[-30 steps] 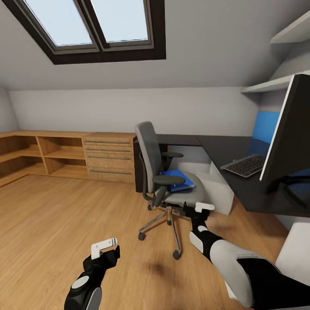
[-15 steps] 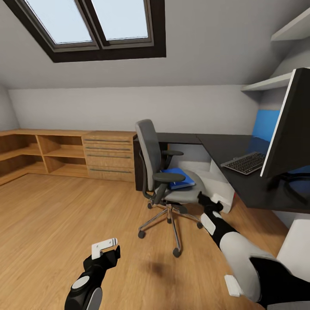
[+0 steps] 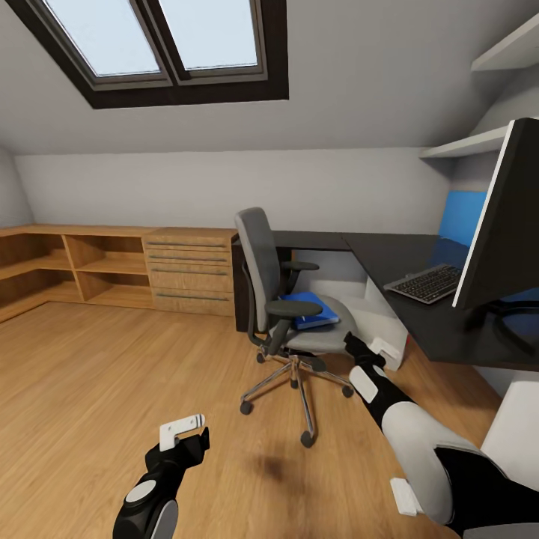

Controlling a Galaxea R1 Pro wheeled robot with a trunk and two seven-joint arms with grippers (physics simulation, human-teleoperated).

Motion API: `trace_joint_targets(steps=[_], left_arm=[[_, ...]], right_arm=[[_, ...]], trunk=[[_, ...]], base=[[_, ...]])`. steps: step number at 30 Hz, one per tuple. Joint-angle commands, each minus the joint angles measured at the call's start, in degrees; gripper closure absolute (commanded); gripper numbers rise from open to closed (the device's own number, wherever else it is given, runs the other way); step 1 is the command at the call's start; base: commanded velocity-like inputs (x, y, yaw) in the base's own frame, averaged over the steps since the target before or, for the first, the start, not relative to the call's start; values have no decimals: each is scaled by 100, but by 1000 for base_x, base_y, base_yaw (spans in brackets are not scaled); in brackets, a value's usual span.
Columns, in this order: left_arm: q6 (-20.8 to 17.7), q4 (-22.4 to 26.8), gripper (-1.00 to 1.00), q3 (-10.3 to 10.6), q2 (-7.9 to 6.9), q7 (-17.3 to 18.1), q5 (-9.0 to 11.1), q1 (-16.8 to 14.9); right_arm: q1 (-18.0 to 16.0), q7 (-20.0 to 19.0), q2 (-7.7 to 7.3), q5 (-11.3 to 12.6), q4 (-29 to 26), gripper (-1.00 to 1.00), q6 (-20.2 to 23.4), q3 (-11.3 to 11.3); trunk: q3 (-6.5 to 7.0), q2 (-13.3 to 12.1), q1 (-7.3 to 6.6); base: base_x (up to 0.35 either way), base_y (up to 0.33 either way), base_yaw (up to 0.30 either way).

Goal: In the bedroom, organize the workspace by keeping the computer under the desk, ensuring the monitor is on the desk, placing the keyboard on the desk next to the monitor, placing the mouse on the desk next to the keyboard, moving the folder from the swivel chair onto the desk next to the mouse, stacking the notebook on top of the folder with the pen on top of the notebook, and positioning the swivel chair next to the desk.

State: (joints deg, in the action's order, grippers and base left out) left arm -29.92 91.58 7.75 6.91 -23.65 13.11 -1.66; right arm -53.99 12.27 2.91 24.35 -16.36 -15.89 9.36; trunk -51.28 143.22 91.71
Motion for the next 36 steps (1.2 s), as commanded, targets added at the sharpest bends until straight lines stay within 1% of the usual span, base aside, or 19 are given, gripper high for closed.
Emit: trace_joint_targets(steps=[1, 3, 6, 8, 9, 10, 11, 12, 16, 18, 21, 27, 28, 29, 33, 36], left_arm=[[-14, -8, -100, 8, -8, -48, 60, -5], [-13, -17, -100, 8, -14, -26, 55, -2], [-13, -17, -100, 8, -14, -20, 59, -1], [-18, -18, -100, 8, -14, -18, 59, -1], [-17, -18, -100, 8, -14, -18, 60, -1], [-17, -18, -100, 9, -14, -18, 60, -1], [-18, -18, -100, 9, -14, -17, 60, -3], [-17, -18, -100, 8, -14, -17, 60, -2], [-17, -18, -100, 9, -14, -17, 55, -3], [-15, -18, -100, 13, -14, -17, 53, -2], [-14, -18, -100, 16, -14, -17, 52, -2], [-14, -18, -100, 16, -15, -17, 51, -1], [-14, -18, -100, 16, -15, -17, 51, -1], [-14, -18, -100, 16, -15, -17, 51, -1], [-13, -18, -100, 16, -20, -17, 51, -2], [-19, -18, -100, 16, -22, -17, 51, -1]], right_arm=[[0, -3, -10, 70, 6, -100, -35, -7], [2, -84, -41, 162, 52, -100, -28, 0], [2, -113, -153, 549, 69, -100, 0, 3], [2, -127, -291, 1090, 81, -100, 85, -5], [2, -131, -320, 1228, 83, -100, 129, -7], [2, -140, -363, 1482, 85, -100, 245, -9], [2, -148, -381, 1591, 86, -100, 315, -10], [2, -316, -454, 1929, 86, -100, 715, -12], [2, -730, -526, 2055, 111, -100, 1107, -10], [2, -853, -564, 2080, 173, -100, 1209, -8], [2, -944, -619, 2097, 284, -100, 1298, 5], [2, -953, -668, 2103, 301, -100, 1313, 18], [2, -954, -704, 2103, 303, -100, 1315, 105], [2, -954, -714, 2102, 304, -100, 1315, 145], [2, -955, -786, 2099, 308, -100, 1316, 446], [2, -955, -848, 2100, 309, -100, 1316, 535]], trunk=[[-6, 3, -1], [-6, 3, -1], [-6, 3, -1], [-6, 3, -1], [-6, 3, -1], [-6, 3, -1], [-6, 3, -1], [-6, 3, -1], [-6, 3, -1], [-6, 3, -1], [-6, 3, -1], [-6, 3, -1], [-6, 3, -1], [-6, 3, -1], [-6, 3, -1], [-6, 3, -1]], base=[[0, 0, 0], [197, 0, 0], [251, 0, 0], [131, 0, 0], [82, 0, 0], [53, 0, 0], [42, 0, 0], [14, 0, 0], [26, 0, 0], [148, 0, 0], [254, 0, 0], [302, 0, 0], [307, 0, 0], [309, 0, 0], [314, 0, 0], [187, 0, 0]])
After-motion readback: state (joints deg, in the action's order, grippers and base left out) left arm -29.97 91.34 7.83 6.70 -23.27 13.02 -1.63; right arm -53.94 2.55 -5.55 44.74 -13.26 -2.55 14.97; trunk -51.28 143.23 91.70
